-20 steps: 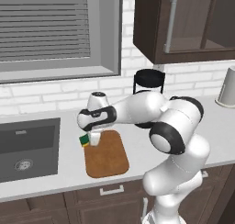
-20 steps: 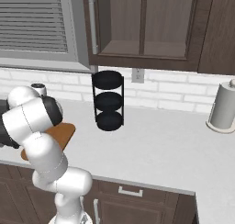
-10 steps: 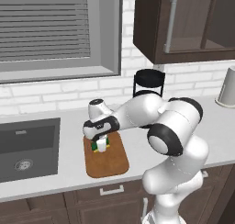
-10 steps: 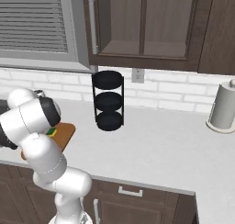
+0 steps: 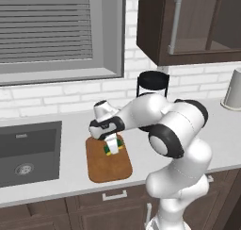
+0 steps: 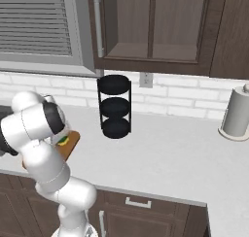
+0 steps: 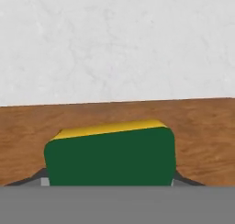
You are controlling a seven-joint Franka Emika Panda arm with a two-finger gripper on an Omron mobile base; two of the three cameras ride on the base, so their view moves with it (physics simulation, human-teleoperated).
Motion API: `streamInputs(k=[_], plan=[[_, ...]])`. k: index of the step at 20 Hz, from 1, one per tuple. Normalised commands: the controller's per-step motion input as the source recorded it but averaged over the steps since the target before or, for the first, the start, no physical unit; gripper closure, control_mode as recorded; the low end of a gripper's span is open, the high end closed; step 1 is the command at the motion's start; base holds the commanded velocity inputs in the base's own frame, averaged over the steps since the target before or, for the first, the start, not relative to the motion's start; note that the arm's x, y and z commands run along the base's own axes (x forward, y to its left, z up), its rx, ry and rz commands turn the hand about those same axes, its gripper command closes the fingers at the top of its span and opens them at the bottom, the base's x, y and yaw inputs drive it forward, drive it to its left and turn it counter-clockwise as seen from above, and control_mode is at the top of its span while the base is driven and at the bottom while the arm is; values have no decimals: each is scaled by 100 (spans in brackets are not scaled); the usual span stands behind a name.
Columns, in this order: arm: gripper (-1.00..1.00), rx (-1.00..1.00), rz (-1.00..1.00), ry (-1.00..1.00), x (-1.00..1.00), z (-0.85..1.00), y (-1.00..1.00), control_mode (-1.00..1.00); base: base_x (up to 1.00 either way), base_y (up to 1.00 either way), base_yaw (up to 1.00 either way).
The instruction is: Pick up the sponge from the counter and clean the cutting board by briefly scrubbing or pressing down on the cutting board. Once finished, release the sponge.
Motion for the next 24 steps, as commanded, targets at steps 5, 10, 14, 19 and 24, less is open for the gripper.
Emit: streamInputs(k=[5,10,14,19,24], plan=[[100,-26,-64,-8,-55,-80,-37,-100,0,0,0],[100,-22,-59,-2,-27,-51,-75,-100,0,0,0],[100,-18,-51,9,-10,-7,-99,-100,0,0,0],[100,-18,-47,20,-2,0,-100,-100,0,0,0],[100,-18,-45,32,0,-1,-100,-100,0,0,0]])
